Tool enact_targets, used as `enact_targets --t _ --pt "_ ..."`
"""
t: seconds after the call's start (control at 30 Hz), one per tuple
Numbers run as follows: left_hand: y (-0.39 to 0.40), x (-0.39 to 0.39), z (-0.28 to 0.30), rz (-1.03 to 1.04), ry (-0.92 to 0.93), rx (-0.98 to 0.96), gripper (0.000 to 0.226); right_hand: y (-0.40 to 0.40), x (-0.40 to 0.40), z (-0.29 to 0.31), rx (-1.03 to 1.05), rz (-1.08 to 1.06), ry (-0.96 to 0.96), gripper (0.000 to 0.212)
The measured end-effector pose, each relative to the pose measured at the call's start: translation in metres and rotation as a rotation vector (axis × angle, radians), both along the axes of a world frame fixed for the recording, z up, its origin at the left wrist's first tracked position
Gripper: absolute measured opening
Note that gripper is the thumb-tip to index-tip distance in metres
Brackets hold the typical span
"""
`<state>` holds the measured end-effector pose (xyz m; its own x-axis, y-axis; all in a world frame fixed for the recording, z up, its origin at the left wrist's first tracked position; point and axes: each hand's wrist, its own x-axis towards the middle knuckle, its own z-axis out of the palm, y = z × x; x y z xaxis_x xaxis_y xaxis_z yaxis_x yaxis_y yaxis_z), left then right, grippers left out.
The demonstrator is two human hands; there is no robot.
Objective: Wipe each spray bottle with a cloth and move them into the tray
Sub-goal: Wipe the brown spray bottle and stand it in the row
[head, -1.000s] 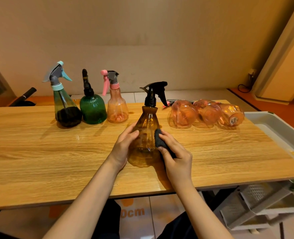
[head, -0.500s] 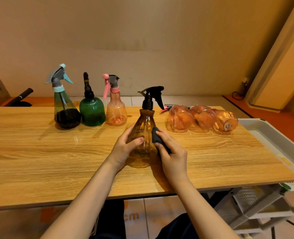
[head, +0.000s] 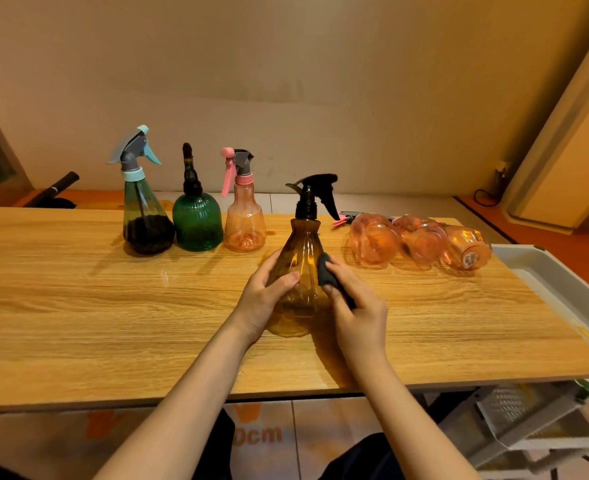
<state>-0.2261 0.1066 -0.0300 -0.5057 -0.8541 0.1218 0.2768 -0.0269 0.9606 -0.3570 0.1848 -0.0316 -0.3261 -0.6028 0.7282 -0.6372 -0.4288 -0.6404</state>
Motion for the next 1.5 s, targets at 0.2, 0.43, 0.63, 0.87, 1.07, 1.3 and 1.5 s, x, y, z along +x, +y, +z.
enact_targets --t 0.2,0.43,0.63,0.87,1.07,1.3,1.5 --pt "-0.001 -0.001 -0.001 0.044 -0.050 -0.056 0.068 0.018 -0.001 -0.013 0.062 0.011 -0.027 0.042" --pt "-0.004 0.001 0.002 0.056 0.048 0.070 0.042 0.017 -0.002 -0.013 0.072 0.036 0.085 0.049" --pt "-0.005 0.000 0.001 0.041 0.037 0.084 0.044 0.017 -0.003 -0.013 0.074 0.043 -0.002 0.049" --pt "-0.003 0.000 -0.002 0.067 0.036 0.030 0.055 0.021 -0.003 -0.008 0.153 0.156 -0.213 0.037" --pt "0.003 -0.002 0.000 0.110 0.010 -0.091 0.061 0.021 -0.005 -0.006 0.191 0.206 -0.307 0.033" --pt "0.004 -0.001 0.000 0.236 -0.059 -0.166 0.042 0.020 -0.004 -0.011 0.168 0.194 -0.211 0.045" --pt "0.006 -0.001 0.003 0.138 -0.076 -0.118 0.044 0.020 -0.006 -0.011 0.140 0.172 -0.241 0.048"
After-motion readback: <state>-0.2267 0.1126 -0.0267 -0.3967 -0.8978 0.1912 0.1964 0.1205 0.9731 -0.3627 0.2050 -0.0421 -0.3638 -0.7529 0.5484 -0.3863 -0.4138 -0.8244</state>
